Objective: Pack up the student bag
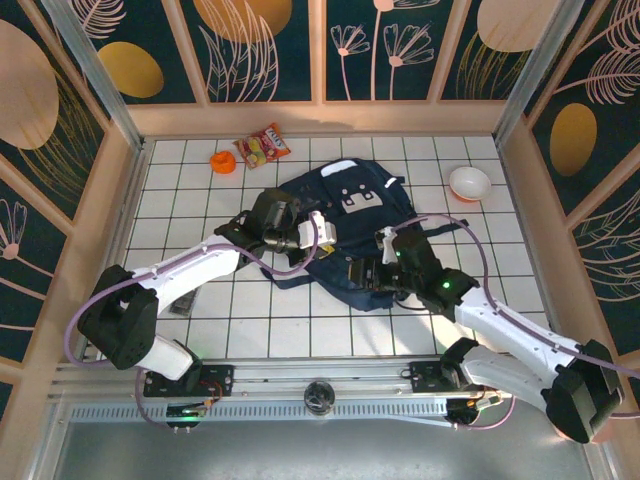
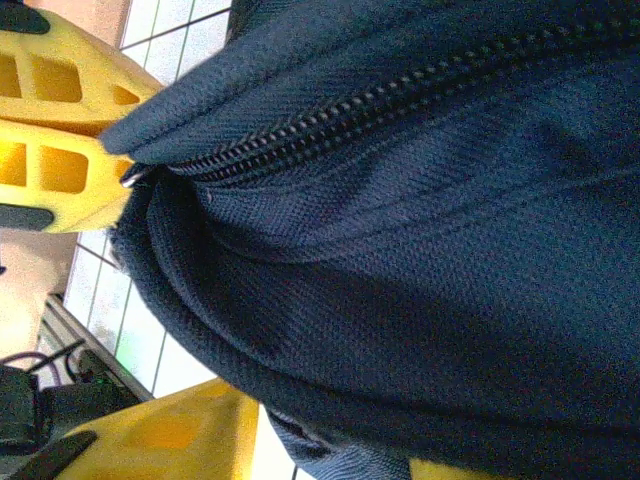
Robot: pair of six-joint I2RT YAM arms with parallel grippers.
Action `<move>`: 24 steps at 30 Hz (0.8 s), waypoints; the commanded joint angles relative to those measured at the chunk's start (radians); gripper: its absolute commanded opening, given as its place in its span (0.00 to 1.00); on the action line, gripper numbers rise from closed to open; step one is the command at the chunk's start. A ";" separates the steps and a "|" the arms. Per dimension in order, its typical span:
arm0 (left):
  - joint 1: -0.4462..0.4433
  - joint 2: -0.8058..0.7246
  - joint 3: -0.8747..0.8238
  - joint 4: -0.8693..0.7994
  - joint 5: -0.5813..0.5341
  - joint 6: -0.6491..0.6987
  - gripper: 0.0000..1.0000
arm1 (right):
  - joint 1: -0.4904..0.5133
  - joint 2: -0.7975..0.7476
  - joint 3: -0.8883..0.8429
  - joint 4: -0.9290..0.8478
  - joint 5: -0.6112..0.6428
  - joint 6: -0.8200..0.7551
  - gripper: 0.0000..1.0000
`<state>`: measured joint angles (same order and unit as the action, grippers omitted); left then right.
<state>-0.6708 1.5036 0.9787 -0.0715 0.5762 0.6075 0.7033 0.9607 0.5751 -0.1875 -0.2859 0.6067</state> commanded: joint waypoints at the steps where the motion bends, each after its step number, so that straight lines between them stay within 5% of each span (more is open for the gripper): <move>1: -0.004 -0.002 0.048 0.045 0.112 -0.034 0.00 | 0.008 0.014 0.063 0.083 -0.008 -0.034 0.35; 11: -0.004 0.006 0.042 0.038 0.099 -0.023 0.00 | 0.005 0.036 0.117 0.007 0.074 -0.056 0.01; 17: 0.038 0.005 0.021 0.023 0.056 -0.012 0.00 | -0.012 0.004 0.147 -0.179 0.153 -0.068 0.00; 24: 0.088 -0.001 0.000 -0.018 -0.005 0.028 0.00 | -0.096 -0.047 0.148 -0.309 0.102 -0.126 0.00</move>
<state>-0.6392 1.5101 0.9829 -0.0513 0.6090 0.6121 0.6559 0.9482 0.6857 -0.3717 -0.2363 0.5117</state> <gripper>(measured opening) 0.043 0.069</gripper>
